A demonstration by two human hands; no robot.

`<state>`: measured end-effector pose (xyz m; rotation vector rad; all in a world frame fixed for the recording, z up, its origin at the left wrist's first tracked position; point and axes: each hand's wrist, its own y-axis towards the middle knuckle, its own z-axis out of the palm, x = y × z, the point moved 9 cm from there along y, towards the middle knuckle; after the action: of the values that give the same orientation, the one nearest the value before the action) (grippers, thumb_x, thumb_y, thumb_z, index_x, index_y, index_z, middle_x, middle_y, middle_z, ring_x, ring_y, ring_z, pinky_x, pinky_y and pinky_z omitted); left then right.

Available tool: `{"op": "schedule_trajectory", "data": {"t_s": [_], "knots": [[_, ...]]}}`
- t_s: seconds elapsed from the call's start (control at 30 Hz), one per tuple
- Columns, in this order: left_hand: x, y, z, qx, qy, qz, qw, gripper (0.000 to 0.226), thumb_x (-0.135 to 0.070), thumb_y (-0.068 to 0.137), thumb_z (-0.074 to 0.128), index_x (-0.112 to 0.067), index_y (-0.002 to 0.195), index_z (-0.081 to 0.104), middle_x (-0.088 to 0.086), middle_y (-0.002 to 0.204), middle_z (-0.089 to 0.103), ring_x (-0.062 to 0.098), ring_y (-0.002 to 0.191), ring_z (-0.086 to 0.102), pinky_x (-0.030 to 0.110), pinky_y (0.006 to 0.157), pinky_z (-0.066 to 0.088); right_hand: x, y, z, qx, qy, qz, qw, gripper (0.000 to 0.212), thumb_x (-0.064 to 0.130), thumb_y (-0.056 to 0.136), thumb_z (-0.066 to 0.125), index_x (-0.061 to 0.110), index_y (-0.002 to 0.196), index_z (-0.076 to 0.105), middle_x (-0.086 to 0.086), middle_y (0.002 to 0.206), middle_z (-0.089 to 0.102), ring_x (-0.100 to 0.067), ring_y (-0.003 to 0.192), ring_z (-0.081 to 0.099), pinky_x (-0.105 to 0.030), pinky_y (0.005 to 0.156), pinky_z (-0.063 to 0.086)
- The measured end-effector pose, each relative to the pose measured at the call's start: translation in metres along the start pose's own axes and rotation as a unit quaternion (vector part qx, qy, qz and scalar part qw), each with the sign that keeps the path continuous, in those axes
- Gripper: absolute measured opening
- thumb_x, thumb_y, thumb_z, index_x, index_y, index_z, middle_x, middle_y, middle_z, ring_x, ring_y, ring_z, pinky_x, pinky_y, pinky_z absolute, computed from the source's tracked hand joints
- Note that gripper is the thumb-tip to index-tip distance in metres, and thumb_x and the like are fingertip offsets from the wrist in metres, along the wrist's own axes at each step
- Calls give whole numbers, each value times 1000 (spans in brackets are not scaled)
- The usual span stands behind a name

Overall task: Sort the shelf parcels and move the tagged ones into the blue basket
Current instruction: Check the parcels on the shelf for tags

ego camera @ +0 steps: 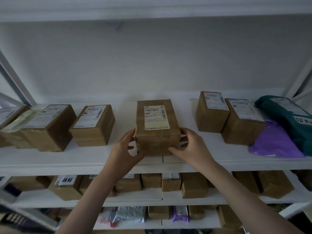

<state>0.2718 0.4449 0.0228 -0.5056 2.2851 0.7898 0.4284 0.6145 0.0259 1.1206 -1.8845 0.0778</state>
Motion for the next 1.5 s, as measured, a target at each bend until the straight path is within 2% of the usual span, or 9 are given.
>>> {"op": "schedule_trajectory", "data": {"t_s": [0.13,0.27,0.53,0.67,0.83,0.97,1.17,1.37,1.5], "knots": [[22,2,-11,-22,15,-44,999,69,-24,80,79,-26,141,48,-15,125,61,-1,113,56,24,92,54,4,17,24,16,16,7,1000,61,32,75,85,23,129,57,13,113,62,0,100,59,-24,83,56],[41,7,-34,-89,36,-97,991,37,-19,83,75,-20,117,61,-6,110,66,8,97,64,39,86,58,16,37,52,33,32,-1,999,60,28,78,84,22,130,54,11,114,60,-3,99,60,-23,83,54],[13,-32,-32,-154,113,-90,977,83,-14,78,80,-15,146,33,5,139,37,16,97,53,36,81,55,-10,29,17,55,3,12,998,64,34,86,75,22,142,48,11,127,54,-1,110,54,-26,92,51],[-22,-33,-6,-197,99,-39,975,78,-5,74,81,-9,141,40,11,141,33,15,105,46,41,83,54,-53,-1,-50,-16,-39,65,997,56,41,91,68,24,140,49,13,126,56,-3,115,53,-26,96,48],[-64,-23,23,-255,77,18,964,73,0,73,78,0,137,42,22,151,22,25,139,30,44,105,41,-87,-34,-100,-76,-77,110,988,69,39,91,68,20,151,38,6,145,48,-8,128,49,-30,107,45],[-89,-8,66,-184,56,46,980,62,-5,78,75,-3,133,47,14,142,40,24,135,39,49,104,44,-96,-40,-108,-69,-75,89,991,76,44,91,65,24,154,29,7,149,44,-7,133,45,-31,110,43],[-95,48,146,36,59,32,997,59,-31,87,71,-27,139,43,-9,138,46,10,120,49,28,98,45,-119,-18,-112,-58,-85,119,988,85,43,93,64,15,159,18,0,159,32,-15,145,33,-24,114,28],[-93,118,195,101,-10,-14,995,81,-34,77,82,-23,145,38,-5,138,47,5,117,50,29,100,48,-139,24,-109,-32,-32,141,989,65,32,85,75,17,141,46,0,133,58,-15,124,55,-21,97,42],[-99,150,205,106,-72,-18,992,76,-33,62,87,-44,125,45,-6,129,55,2,108,57,34,92,55,-141,52,-105,-35,-22,132,990,67,28,81,78,21,140,48,0,132,62,-17,121,60,-30,98,50]]}}
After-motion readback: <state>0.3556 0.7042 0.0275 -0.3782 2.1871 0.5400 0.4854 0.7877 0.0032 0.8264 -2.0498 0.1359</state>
